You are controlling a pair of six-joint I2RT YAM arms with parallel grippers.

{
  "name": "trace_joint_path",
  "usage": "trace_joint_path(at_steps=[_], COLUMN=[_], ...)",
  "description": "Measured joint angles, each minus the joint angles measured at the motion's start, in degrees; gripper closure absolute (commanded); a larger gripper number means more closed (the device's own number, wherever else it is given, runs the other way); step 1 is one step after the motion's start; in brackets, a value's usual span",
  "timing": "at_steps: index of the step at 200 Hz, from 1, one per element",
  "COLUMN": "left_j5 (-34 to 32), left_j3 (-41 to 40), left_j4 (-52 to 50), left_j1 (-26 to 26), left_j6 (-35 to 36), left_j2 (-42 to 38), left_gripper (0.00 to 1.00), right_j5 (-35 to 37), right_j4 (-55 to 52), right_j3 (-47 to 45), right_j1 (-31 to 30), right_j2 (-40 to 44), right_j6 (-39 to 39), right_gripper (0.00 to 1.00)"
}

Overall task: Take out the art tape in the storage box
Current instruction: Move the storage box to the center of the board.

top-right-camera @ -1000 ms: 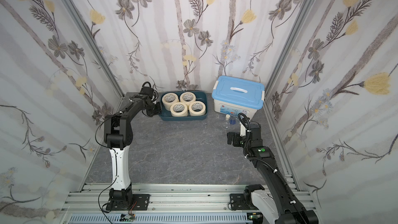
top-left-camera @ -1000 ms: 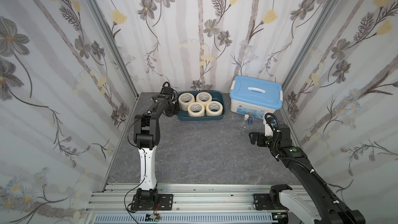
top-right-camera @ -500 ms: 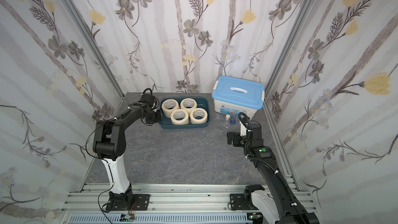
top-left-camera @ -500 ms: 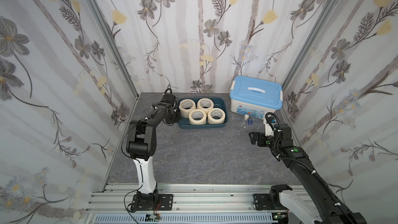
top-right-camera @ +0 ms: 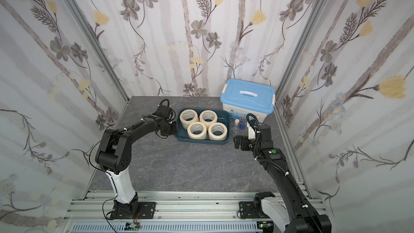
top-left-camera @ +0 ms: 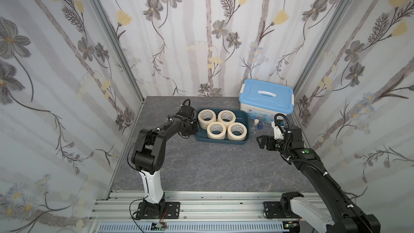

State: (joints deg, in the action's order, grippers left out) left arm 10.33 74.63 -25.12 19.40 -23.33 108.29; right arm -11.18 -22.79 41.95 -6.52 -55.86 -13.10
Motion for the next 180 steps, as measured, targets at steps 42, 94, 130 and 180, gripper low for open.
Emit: trace_joint_path(at_steps=[42,94,130,180], left_j5=[-2.0,-4.2,-7.1,-3.9], left_j3=[-3.6,-5.9,-5.7,-0.2], left_j4=[3.3,4.3,3.7,0.5], left_j1=[2.1,2.8,2.6,6.0], left_j6=[-4.4,-7.0,-7.0,-4.5], left_j2=[-2.0,-5.3,-10.4,-10.2], left_gripper=[1.00,0.66,0.53,0.37], right_j5=[0.0,-0.7,-0.9,-1.4], right_j4=[-0.2,-0.3,-0.6,-0.8], right_j3=[0.4,0.7,1.5,2.5], right_j1=[-0.2,-0.2,-0.2,-0.3], right_j2=[-1.0,-1.4,-2.0,-3.4], right_j6=[-0.4,-0.3,-0.3,-0.4], right_gripper=[0.00,0.00,0.00,0.00])
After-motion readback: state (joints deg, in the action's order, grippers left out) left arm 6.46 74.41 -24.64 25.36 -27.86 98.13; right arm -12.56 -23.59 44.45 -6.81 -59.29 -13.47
